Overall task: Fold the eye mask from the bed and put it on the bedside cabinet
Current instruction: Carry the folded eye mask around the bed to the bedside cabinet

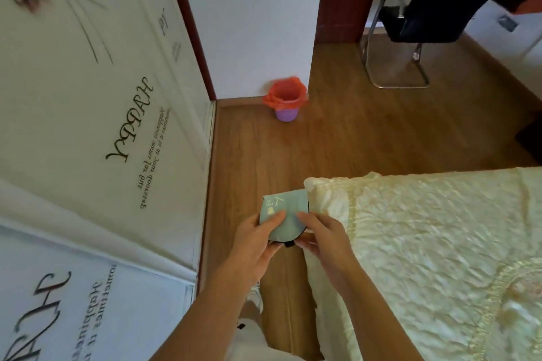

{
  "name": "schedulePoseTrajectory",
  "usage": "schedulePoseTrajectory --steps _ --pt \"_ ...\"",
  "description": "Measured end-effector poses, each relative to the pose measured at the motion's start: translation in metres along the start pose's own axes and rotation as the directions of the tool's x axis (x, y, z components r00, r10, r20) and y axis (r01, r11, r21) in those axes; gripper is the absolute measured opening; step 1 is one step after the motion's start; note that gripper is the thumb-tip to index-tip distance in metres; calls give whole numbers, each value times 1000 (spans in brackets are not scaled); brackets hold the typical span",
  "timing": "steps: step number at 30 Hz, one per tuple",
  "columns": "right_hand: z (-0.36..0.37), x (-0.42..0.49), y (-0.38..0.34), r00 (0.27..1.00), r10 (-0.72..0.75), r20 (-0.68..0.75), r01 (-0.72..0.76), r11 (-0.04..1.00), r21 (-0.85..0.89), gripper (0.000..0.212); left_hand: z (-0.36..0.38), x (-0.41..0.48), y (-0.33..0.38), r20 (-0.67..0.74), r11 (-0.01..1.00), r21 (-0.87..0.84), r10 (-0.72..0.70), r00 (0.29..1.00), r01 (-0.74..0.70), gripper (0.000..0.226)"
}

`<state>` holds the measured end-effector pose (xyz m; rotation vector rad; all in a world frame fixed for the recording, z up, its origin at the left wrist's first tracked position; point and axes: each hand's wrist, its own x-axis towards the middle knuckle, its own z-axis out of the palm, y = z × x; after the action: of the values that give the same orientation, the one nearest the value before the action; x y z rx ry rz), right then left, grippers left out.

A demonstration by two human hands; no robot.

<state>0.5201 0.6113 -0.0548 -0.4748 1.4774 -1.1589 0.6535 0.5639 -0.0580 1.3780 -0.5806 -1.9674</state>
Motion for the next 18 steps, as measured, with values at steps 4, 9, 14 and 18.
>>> schedulePoseTrajectory --steps 4,9,14,18 --pt "37 60 -25 1000 16 8 -15 999 -28 8 -15 56 45 -12 999 -32 9 1000 -9 35" --pt "90 140 -68 999 38 11 -38 999 -17 13 -29 132 122 -28 998 -53 25 999 -27 46" --pt "137 209 -106 999 30 24 -29 998 -48 24 -33 187 192 -16 998 -50 46 999 -47 45" --pt "156 252 -126 999 18 44 -14 996 -91 33 -29 219 228 -19 997 -35 61 998 -61 40"
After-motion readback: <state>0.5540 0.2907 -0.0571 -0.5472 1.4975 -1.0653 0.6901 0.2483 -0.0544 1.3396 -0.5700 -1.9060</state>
